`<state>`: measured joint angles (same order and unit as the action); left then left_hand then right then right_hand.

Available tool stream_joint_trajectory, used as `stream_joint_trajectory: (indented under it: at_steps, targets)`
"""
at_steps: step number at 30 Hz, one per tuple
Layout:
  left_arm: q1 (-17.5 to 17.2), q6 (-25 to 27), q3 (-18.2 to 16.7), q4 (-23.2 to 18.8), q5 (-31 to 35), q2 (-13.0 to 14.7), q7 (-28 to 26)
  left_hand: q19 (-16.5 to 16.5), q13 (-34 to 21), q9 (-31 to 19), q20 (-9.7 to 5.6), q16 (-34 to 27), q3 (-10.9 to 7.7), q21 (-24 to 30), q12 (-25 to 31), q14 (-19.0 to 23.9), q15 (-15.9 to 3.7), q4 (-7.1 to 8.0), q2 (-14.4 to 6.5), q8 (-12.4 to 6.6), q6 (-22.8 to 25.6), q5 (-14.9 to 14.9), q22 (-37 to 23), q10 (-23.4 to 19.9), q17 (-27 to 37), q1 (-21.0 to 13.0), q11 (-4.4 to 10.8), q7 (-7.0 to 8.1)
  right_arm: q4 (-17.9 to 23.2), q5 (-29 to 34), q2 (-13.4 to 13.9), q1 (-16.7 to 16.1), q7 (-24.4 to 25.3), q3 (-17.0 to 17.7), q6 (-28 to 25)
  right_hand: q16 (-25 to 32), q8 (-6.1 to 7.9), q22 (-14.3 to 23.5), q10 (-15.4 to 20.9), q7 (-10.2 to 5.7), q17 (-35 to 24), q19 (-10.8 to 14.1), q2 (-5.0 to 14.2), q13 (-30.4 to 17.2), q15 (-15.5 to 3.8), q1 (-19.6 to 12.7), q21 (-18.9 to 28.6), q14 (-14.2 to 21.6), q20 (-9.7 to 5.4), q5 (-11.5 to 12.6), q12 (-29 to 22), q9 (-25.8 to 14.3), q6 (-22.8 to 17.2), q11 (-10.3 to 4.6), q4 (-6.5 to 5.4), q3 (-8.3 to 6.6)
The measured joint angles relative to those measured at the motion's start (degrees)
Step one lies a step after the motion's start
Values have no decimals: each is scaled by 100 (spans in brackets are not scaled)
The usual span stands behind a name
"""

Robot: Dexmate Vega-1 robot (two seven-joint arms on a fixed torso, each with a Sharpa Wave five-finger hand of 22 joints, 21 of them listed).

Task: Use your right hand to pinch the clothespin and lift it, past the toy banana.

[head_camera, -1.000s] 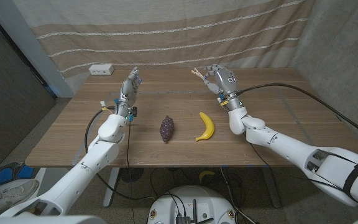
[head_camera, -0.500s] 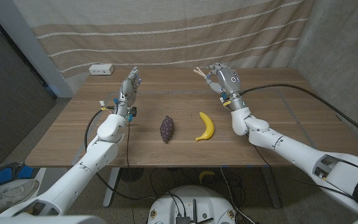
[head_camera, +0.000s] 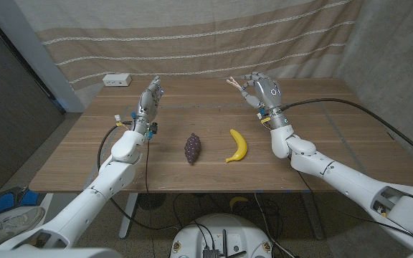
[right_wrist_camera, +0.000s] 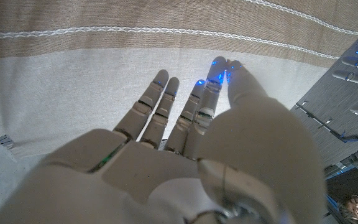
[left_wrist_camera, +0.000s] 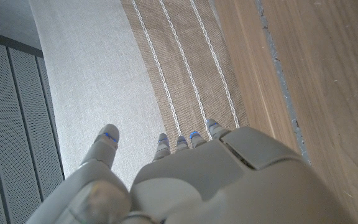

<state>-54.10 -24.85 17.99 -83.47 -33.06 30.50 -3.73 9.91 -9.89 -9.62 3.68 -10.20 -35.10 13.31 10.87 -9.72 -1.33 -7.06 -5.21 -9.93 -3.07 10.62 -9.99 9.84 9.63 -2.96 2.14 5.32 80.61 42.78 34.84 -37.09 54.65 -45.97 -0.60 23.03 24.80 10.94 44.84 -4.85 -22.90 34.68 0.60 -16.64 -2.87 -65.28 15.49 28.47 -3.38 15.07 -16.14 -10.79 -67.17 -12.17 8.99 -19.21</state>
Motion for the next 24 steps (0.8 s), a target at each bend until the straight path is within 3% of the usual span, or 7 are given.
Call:
stream_joint_trajectory:
  at_steps: [24]
  targets:
    - [-30,10,-9,-91,-8,117,171,0,0,0,0,0,-1,-44,0,0,0,1,0,0,0,0,0,0,0,0,0,0,1089,214,414,-776,-300,513,-541,-68,-8,0,72,0,-37,0,0,-26,0,0,22,0,0,66,26,-2,0,-11,-23,25]
